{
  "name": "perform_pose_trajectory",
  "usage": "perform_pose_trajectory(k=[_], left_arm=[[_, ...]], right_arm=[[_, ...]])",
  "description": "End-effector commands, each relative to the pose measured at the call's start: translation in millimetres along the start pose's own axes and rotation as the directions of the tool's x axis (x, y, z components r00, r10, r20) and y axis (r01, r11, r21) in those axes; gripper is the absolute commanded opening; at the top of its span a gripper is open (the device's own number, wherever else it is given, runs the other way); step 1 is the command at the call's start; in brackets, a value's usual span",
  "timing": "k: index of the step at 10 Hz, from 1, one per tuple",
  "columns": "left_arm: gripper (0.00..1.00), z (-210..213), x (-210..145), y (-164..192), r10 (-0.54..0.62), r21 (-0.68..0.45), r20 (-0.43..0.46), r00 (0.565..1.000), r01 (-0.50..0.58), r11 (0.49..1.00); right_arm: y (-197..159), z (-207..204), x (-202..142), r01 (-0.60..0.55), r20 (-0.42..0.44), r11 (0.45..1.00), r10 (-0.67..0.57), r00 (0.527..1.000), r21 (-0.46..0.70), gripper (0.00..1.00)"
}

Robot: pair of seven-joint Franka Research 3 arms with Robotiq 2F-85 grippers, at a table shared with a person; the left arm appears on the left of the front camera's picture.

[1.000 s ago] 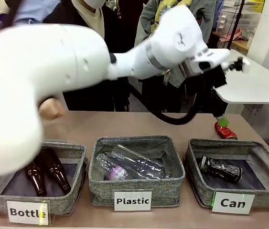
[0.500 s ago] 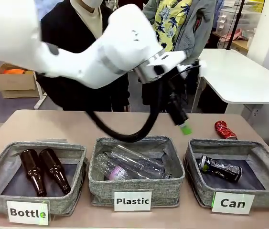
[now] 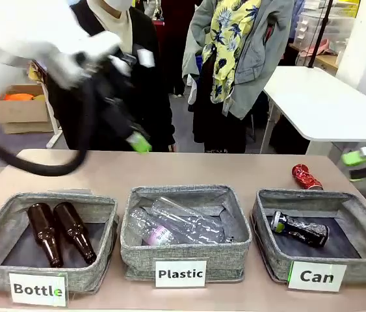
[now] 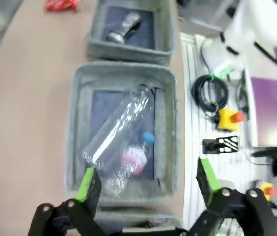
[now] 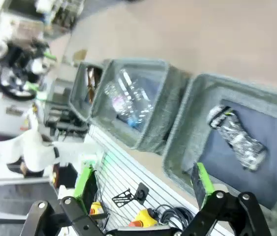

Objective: Sort the can waste into the basket.
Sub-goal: Pick up the can waste from the table and place it in the right Fabric basket.

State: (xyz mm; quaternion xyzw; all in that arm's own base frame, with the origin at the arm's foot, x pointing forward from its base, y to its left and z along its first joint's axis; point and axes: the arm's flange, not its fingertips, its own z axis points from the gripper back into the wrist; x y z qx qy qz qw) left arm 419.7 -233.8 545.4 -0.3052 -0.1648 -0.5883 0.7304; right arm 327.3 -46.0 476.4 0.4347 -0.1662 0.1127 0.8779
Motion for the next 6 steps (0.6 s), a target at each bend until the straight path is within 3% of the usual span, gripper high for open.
perform_pose_trajectory(k=[1,2,3,4,5,6], left_arm=[[1.00,38,-78,-14,0.216,-0.028,0.158,0.964,-0.214,0.976],[1.00,47,-110,-14,0.282,-0.056,0.238,0.929,-0.277,0.959],[1.00,54,-160,-13,0.380,-0.102,0.387,0.840,-0.371,0.923],[1.00,56,-206,-11,0.459,-0.212,0.616,0.640,-0.426,0.879],[1.00,43,-234,-10,0.537,-0.363,0.697,0.475,-0.412,0.836],[1.00,25,-261,-2,0.637,-0.468,0.689,0.346,-0.459,0.755]], right_arm=[[25,-68,-14,-0.038,0.001,0.997,0.038,0.999,0.071,1.00],[35,-82,-12,-0.009,0.012,0.994,0.008,1.000,0.109,1.00],[47,-99,-5,0.066,0.016,0.977,-0.070,0.997,0.205,1.00],[49,-110,2,0.166,0.003,0.957,-0.172,0.985,0.239,1.00],[40,-113,7,0.262,0.001,0.939,-0.269,0.963,0.223,1.00],[24,-108,14,0.358,-0.048,0.896,-0.358,0.932,0.264,1.00]])
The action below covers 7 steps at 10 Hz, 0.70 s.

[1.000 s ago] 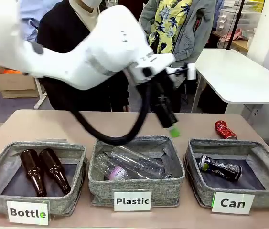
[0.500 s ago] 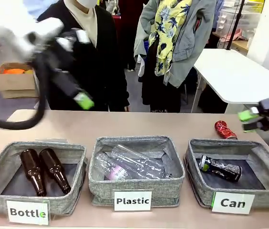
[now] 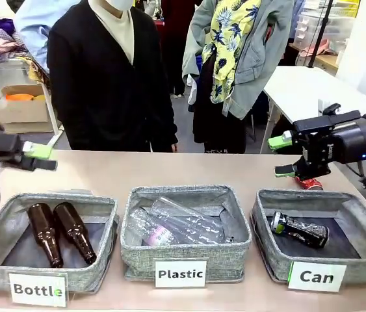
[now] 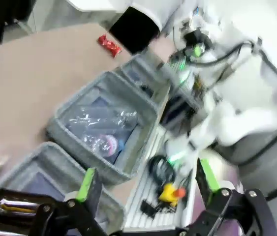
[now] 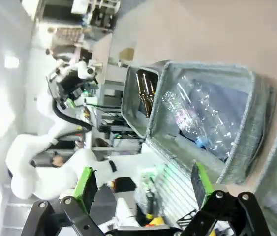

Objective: Sort the can waste into the basket.
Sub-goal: Pick up the can waste from the table and place it in the right Fabric basket.

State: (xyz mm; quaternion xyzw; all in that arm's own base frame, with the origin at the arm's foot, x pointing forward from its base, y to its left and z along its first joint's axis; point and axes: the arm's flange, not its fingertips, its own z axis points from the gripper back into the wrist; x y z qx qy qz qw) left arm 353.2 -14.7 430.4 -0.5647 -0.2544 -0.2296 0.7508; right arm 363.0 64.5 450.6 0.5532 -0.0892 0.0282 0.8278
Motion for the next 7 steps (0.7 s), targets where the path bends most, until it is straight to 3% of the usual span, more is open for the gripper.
perform_pose_trajectory(k=[1,2,3,4,7], left_arm=[[1.00,-15,-44,44,0.346,-0.091,0.286,0.894,-0.334,0.938],[1.00,-15,-56,58,0.361,-0.072,0.287,0.887,-0.356,0.932],[1.00,7,-17,29,0.135,-0.019,0.103,0.985,-0.134,0.991],[1.00,7,-17,29,0.135,-0.019,0.103,0.985,-0.134,0.991],[1.00,7,-17,29,0.135,-0.019,0.103,0.985,-0.134,0.991]], right_arm=[[-33,23,-9,0.176,0.036,0.983,-0.178,0.983,0.058,1.00],[-46,39,-7,0.205,0.101,0.977,-0.210,0.973,0.060,1.00],[-55,51,-5,0.212,0.173,0.976,-0.218,0.961,0.052,1.00],[-39,22,7,0.155,0.043,0.988,-0.156,0.987,0.023,1.00],[-39,22,7,0.155,0.043,0.988,-0.156,0.987,0.023,1.00]])
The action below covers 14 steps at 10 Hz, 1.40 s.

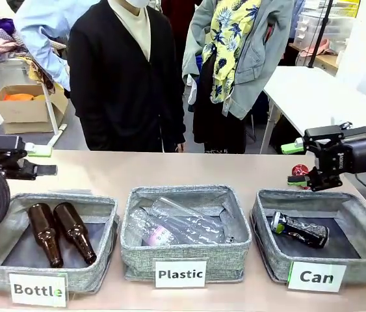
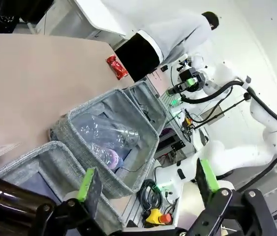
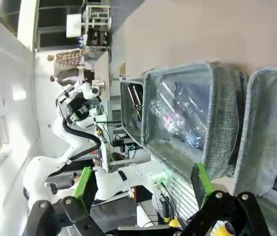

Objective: Sort the can waste into the basket.
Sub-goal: Pick up the can waste from the table and place it in the right Fabric basket.

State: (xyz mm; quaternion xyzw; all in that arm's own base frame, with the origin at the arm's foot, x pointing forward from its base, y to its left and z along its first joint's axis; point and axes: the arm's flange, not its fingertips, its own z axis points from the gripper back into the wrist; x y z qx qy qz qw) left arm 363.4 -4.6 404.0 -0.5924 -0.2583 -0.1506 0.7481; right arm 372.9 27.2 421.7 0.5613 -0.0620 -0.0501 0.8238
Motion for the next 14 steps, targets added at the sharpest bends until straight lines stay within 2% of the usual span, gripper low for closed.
perform_pose_trajectory(k=[1,6,7,8,9,10,11,12,13,14], left_arm=[[1.00,6,-7,1,0.008,-0.008,-0.005,1.000,-0.008,1.000],[1.00,6,-7,1,0.008,-0.008,-0.005,1.000,-0.008,1.000],[1.00,6,-7,1,0.008,-0.008,-0.005,1.000,-0.008,1.000],[1.00,6,-7,1,0.008,-0.008,-0.005,1.000,-0.008,1.000],[1.00,6,-7,1,0.008,-0.008,-0.005,1.000,-0.008,1.000],[1.00,6,-7,1,0.008,-0.008,-0.005,1.000,-0.008,1.000],[1.00,6,-7,1,0.008,-0.008,-0.005,1.000,-0.008,1.000],[1.00,6,-7,1,0.008,-0.008,-0.005,1.000,-0.008,1.000],[1.00,6,-7,1,0.008,-0.008,-0.005,1.000,-0.008,1.000],[1.00,6,-7,1,0.008,-0.008,-0.005,1.000,-0.008,1.000]], right_arm=[[4,0,0,-0.005,0.001,1.000,0.004,1.000,0.014,1.00],[1,-1,-1,-0.003,-0.004,1.000,0.003,1.000,-0.001,1.00],[18,3,12,-0.152,0.076,0.875,0.209,0.975,-0.461,1.00],[29,18,29,-0.131,0.158,0.705,0.330,0.931,-0.697,1.00],[30,32,42,-0.039,0.158,0.477,0.366,0.917,-0.878,1.00],[26,42,54,-0.009,0.128,0.338,0.382,0.915,-0.941,1.00],[22,47,64,0.032,0.150,0.288,0.397,0.905,-0.957,1.00],[20,50,67,0.028,0.159,0.305,0.415,0.896,-0.952,1.00],[25,52,63,-0.016,0.201,0.414,0.475,0.857,-0.910,1.00],[30,63,66,-0.204,0.100,0.570,0.457,0.884,-0.796,1.00]])
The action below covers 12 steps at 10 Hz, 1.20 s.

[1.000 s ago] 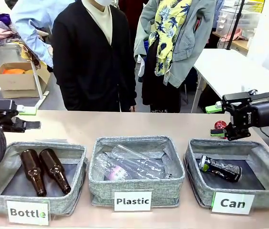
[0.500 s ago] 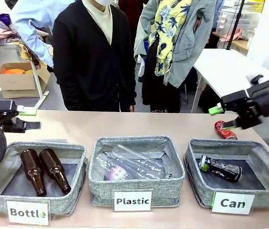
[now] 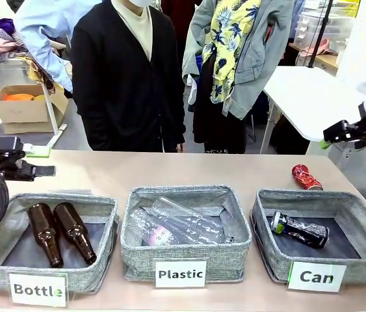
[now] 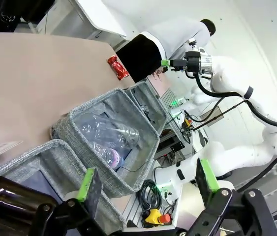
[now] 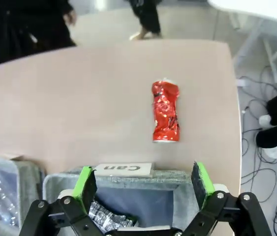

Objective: Sort the can waste into the basket.
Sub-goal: Pick up the can waste from the table and place it in the right Fabric basket.

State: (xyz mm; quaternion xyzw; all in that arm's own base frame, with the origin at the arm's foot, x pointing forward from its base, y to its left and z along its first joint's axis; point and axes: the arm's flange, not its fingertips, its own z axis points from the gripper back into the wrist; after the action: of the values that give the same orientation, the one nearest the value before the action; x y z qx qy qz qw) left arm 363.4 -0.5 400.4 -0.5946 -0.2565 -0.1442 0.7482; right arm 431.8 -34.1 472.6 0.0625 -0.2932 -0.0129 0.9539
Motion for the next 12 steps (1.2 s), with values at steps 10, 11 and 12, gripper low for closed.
perform_pose_trajectory(k=[10,11,12], left_arm=[[1.00,2,-5,-3,-0.005,-0.008,-0.011,1.000,0.005,1.000],[1.00,2,-5,-3,-0.005,-0.008,-0.011,1.000,0.005,1.000],[1.00,2,-5,-3,-0.005,-0.008,-0.011,1.000,0.005,1.000]], right_arm=[[1,-161,85,0.290,-0.357,0.933,-0.352,0.865,-0.215,1.00],[1,-183,82,0.299,-0.373,0.922,-0.375,0.849,-0.247,1.00],[0,-202,82,0.313,-0.383,0.916,-0.391,0.837,-0.251,1.00]])
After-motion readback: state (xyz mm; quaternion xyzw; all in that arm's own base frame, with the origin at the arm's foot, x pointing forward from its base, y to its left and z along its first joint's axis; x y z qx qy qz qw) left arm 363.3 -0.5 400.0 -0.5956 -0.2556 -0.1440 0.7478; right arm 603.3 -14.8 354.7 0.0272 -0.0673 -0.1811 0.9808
